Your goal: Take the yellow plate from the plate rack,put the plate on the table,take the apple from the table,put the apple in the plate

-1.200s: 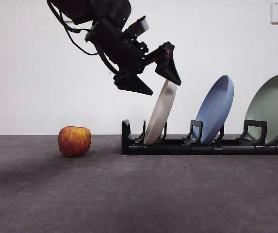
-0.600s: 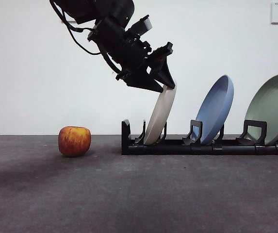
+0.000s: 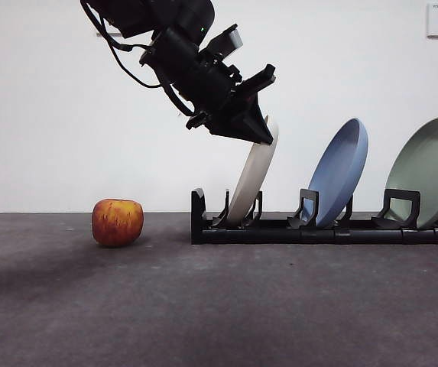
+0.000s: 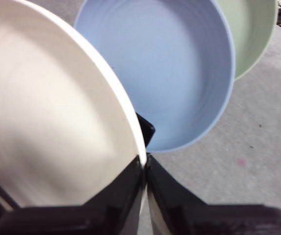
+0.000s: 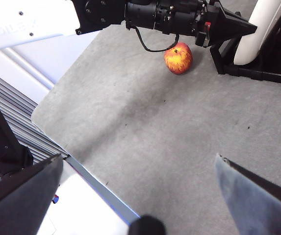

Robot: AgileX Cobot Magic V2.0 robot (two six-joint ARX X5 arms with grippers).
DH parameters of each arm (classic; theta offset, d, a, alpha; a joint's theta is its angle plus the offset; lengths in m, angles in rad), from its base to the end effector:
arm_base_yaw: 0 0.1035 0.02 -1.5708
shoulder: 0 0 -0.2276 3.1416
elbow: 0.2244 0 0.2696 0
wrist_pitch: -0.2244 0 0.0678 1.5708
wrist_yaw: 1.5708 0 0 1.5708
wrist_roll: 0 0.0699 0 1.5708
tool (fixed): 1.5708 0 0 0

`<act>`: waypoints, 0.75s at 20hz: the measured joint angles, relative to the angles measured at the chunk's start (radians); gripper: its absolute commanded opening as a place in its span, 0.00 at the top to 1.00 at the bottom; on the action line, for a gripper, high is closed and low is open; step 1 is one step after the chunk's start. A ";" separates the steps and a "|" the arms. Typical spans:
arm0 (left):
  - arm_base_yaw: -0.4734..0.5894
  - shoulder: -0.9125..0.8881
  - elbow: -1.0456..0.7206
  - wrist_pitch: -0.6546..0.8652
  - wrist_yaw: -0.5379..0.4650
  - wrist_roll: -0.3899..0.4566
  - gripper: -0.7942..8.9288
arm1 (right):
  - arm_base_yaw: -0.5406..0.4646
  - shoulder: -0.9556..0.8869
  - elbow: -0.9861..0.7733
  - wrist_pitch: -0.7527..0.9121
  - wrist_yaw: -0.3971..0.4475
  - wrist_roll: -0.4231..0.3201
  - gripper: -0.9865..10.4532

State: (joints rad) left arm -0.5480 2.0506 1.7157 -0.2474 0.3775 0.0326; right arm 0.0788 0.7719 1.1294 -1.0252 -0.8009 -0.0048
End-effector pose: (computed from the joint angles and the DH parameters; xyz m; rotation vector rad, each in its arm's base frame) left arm 0.4167 -0.2845 0.2026 0.0807 0.5863 -0.9083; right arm 0.1691 0.0637 0.3383 0.2391 0.6425 0.8474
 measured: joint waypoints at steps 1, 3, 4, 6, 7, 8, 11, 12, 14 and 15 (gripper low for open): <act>0.000 0.000 0.000 -0.002 0.010 -0.005 0.93 | 0.000 0.000 0.000 0.000 0.000 0.000 0.39; 0.001 0.000 0.000 -0.003 0.019 -0.018 0.93 | 0.000 0.000 0.000 0.000 0.000 0.000 0.39; 0.002 -0.002 0.000 -0.003 0.022 -0.019 0.93 | 0.000 0.000 0.000 0.000 0.000 0.000 0.39; 0.006 -0.017 0.000 -0.009 0.023 -0.026 0.93 | 0.000 0.000 0.000 0.000 0.000 0.000 0.39; 0.008 -0.039 0.000 -0.014 0.024 -0.031 0.93 | 0.000 0.000 0.000 0.000 0.000 0.000 0.39; 0.008 -0.062 0.000 -0.014 0.026 -0.034 0.93 | 0.000 0.000 0.000 0.000 0.000 0.000 0.39; 0.008 -0.170 0.000 -0.013 0.027 -0.034 0.93 | 0.000 0.000 0.000 0.000 0.000 0.000 0.39; 0.011 -0.203 0.000 -0.014 0.040 -0.033 0.93 | 0.000 0.000 0.000 0.000 0.000 0.000 0.39; 0.015 -0.261 0.002 -0.054 0.084 -0.033 0.93 | 0.000 0.000 0.000 0.000 0.000 0.000 0.39; 0.015 -0.288 0.002 -0.098 0.098 -0.031 0.93 | 0.000 0.000 0.000 0.000 0.000 0.000 0.39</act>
State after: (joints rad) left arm -0.5327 1.7622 1.7176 -0.3458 0.4755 0.0013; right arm 0.0788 0.7719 1.1294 -1.0252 -0.8009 -0.0048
